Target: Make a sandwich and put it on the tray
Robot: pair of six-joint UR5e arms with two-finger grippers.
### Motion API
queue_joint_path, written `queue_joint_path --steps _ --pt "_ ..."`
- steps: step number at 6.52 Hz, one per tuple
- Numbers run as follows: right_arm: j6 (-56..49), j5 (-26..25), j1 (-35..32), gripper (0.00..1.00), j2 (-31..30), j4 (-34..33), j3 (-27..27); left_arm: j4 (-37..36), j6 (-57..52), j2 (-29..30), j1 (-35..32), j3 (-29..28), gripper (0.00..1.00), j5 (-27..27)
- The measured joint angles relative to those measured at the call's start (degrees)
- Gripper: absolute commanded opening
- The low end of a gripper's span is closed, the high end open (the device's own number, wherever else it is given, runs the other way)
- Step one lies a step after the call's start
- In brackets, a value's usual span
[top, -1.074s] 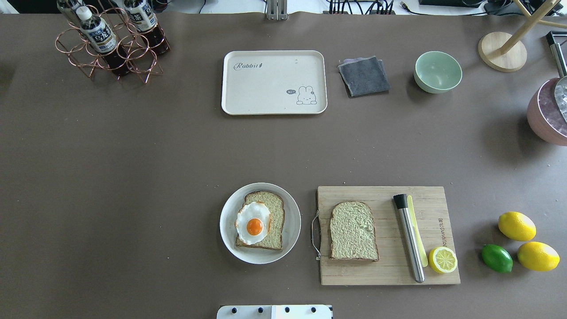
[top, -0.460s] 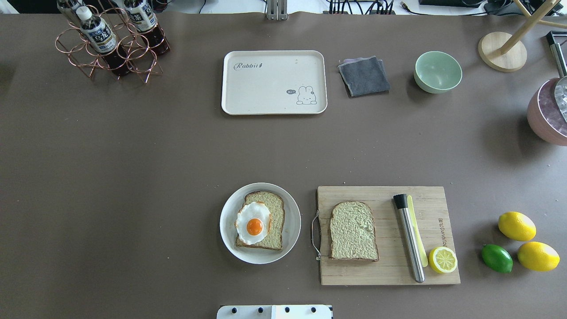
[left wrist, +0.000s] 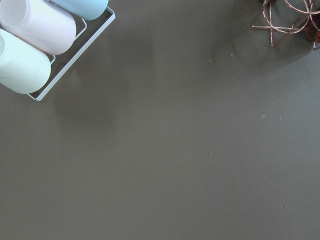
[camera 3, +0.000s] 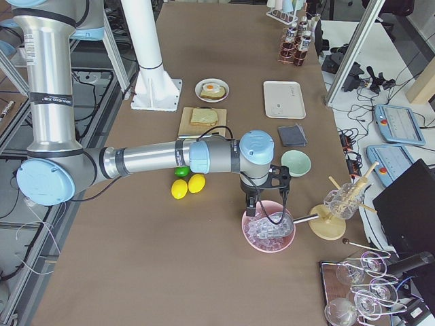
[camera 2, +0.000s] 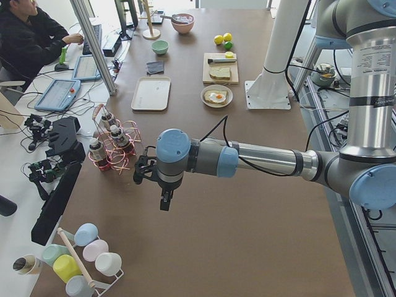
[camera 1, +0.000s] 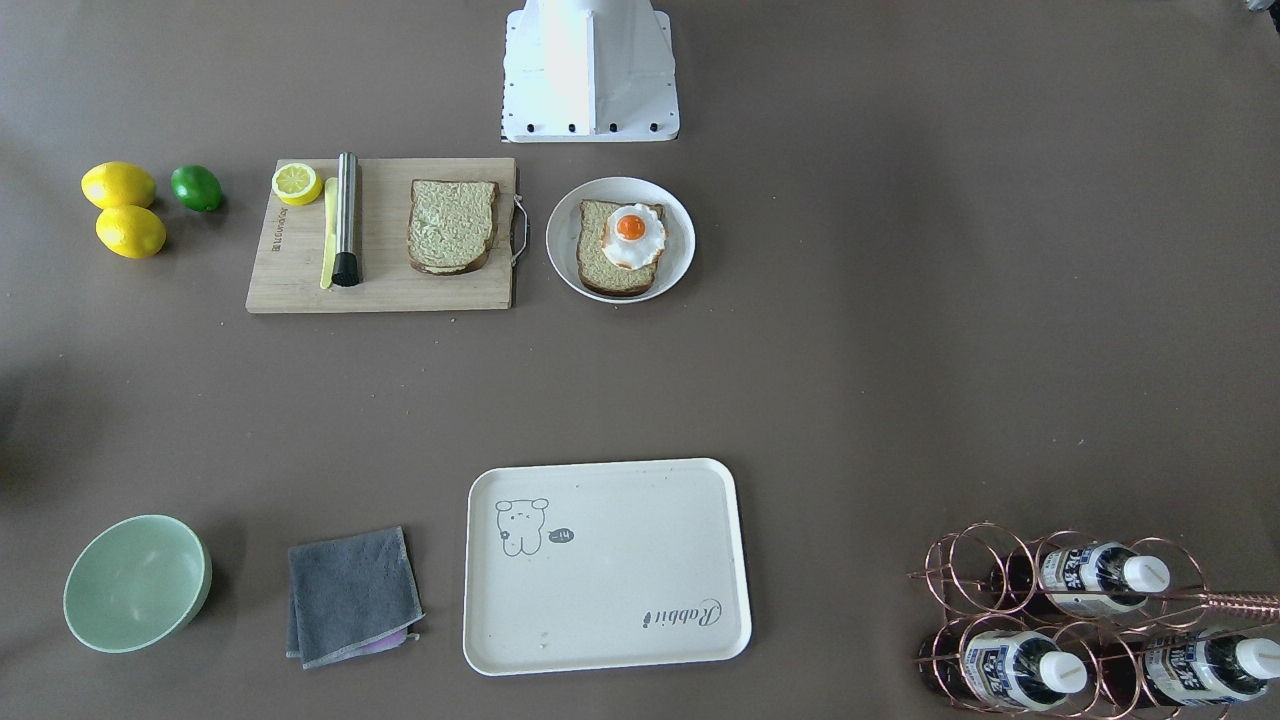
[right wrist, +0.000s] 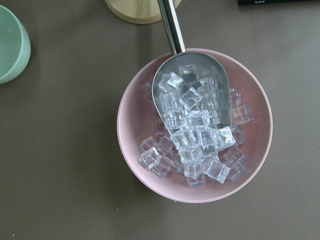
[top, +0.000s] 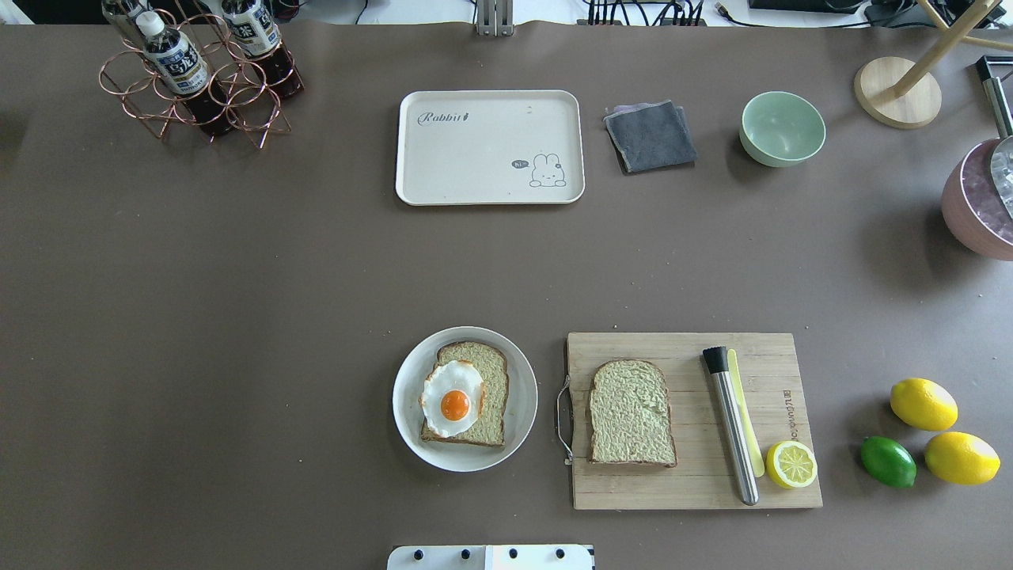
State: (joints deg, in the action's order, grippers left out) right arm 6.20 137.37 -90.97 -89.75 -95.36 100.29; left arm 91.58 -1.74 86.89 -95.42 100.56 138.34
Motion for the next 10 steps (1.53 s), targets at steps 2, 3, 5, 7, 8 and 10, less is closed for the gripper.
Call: queue_joint_path --steps 2,3,5,7,8,10 --pt "-0.17 0.06 0.07 1.0 -0.03 0.0 0.0 0.0 0.11 0.22 -0.02 -0.09 0.98 -0.12" --pt "-0.21 0.03 0.09 1.0 -0.07 0.0 -0.05 0.0 0.12 0.35 -0.02 -0.03 0.98 -0.14" --pt "-0.13 -0.03 0.09 1.0 -0.35 0.0 -0.24 -0.02 0.09 0.77 -0.02 -0.04 0.98 -0.12" --pt "0.12 -0.03 0.09 1.0 -0.48 -0.04 -0.79 0.03 0.08 1.83 0.37 -0.04 0.98 -0.09" --pt "0.18 -0.04 0.19 1.0 -0.15 -0.04 -1.3 0.72 -0.01 1.99 0.93 0.02 0.98 -0.04" --pt "0.32 0.12 0.36 1.0 1.06 -0.02 -2.45 2.61 0.21 2.09 2.5 0.15 0.98 0.0"
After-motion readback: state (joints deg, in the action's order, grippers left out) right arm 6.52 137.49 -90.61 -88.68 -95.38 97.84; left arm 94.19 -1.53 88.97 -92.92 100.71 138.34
